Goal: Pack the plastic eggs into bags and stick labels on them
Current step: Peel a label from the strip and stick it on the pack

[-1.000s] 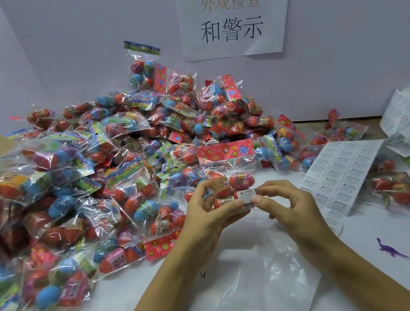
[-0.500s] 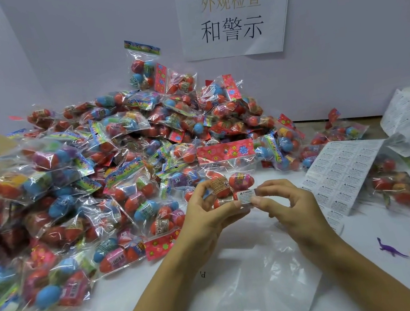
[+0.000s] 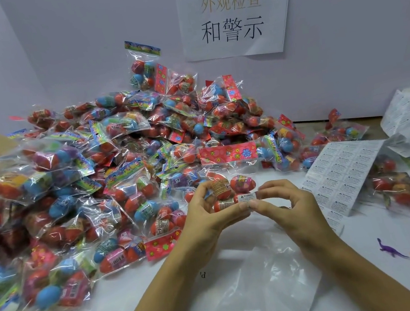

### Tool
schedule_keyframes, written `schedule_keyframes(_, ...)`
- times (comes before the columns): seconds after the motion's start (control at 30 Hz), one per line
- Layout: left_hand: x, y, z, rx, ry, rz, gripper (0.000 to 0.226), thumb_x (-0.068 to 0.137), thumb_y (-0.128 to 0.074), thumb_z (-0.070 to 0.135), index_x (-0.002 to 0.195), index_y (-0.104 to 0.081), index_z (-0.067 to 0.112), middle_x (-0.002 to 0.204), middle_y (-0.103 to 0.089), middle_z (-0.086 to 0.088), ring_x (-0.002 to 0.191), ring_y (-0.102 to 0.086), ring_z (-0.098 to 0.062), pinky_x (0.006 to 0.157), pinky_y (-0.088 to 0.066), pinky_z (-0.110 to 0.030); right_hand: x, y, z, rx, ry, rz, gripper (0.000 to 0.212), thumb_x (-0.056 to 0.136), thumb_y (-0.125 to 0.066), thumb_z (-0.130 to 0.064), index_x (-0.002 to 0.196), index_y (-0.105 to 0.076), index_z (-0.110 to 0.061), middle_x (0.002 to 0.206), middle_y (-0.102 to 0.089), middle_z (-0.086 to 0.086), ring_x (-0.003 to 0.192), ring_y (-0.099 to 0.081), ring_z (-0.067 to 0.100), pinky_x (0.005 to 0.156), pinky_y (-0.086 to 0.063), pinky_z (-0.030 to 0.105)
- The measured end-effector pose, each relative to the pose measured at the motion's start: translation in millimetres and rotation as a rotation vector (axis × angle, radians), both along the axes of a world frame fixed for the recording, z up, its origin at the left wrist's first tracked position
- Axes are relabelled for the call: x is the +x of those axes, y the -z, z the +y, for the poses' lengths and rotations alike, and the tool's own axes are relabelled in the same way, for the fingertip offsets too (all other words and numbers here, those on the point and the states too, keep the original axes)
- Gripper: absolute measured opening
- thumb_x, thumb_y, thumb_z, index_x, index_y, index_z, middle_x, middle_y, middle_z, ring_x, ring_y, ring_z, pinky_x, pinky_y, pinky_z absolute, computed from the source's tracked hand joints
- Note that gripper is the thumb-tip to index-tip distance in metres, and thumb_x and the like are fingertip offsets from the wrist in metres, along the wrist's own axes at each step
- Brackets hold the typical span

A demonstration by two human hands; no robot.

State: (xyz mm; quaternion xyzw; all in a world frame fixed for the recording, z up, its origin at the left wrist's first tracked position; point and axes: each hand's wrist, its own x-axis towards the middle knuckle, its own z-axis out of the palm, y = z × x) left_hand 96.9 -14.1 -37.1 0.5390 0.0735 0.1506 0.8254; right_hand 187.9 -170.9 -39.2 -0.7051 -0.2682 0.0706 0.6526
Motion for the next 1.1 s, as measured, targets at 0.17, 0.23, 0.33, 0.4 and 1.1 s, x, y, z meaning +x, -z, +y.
schedule_keyframes(0.17,0.2,-0.5,1.2,-0.026,-0.012,0.000,0.070,0.069,-0.090,0.004,0.130,-0.055,0.010,0.124,-0.069,-0.022,0.106,-0.072,-0.041,0.084,-0.061,-0.038,2.1,1.4,-0.6,0.004,-0.013,0.012,0.008,0.076,-0.085,-0.021,0.080,-0.080,-0.025,0.101,-0.068,-0.017,0.095,-0.067,-0.002,0.069,-0.049,0.010)
schedule_keyframes(0.23,0.4,-0.6,2.0,-0.035,-0.007,-0.002,0.067,0.072,-0.085,0.001,0.130,-0.054,0.009,0.123,-0.070,-0.022,0.106,-0.072,-0.042,0.084,-0.061,-0.039,2.7,0.8,-0.8,0.013,-0.009,0.009,0.009,0.077,-0.085,-0.017,0.080,-0.080,-0.025,0.102,-0.069,-0.013,0.094,-0.066,-0.003,0.070,-0.049,0.009)
schedule_keyframes(0.33,0.6,0.4,2.9,-0.034,-0.002,-0.012,0.064,0.073,-0.083,0.000,0.130,-0.054,0.009,0.122,-0.071,-0.022,0.107,-0.072,-0.041,0.085,-0.061,-0.039,2.7,-0.4,-1.6,0.026,-0.023,0.018,0.011,0.078,-0.084,-0.015,0.078,-0.080,-0.026,0.099,-0.069,-0.014,0.094,-0.067,-0.001,0.072,-0.049,0.009)
schedule_keyframes(0.4,0.2,0.8,2.9,-0.020,0.008,-0.025,0.059,0.076,-0.081,-0.001,0.128,-0.054,0.008,0.121,-0.071,-0.021,0.106,-0.072,-0.040,0.085,-0.061,-0.038,3.0,-0.5,-1.7,0.030,-0.035,0.022,0.015,0.079,-0.082,-0.013,0.077,-0.080,-0.028,0.099,-0.069,-0.016,0.093,-0.067,0.000,0.071,-0.050,0.011)
schedule_keyframes(1.1,1.9,2.1,-0.9,-0.008,-0.075,0.005,0.049,0.077,-0.078,0.006,0.120,-0.054,0.010,0.109,-0.073,-0.025,0.090,-0.075,-0.044,0.074,-0.062,-0.038,0.3,2.8,1.5,0.010,0.010,0.052,0.005,0.077,-0.083,-0.034,0.077,-0.080,-0.030,0.094,-0.070,-0.017,0.077,-0.064,-0.001,0.072,-0.045,0.025)
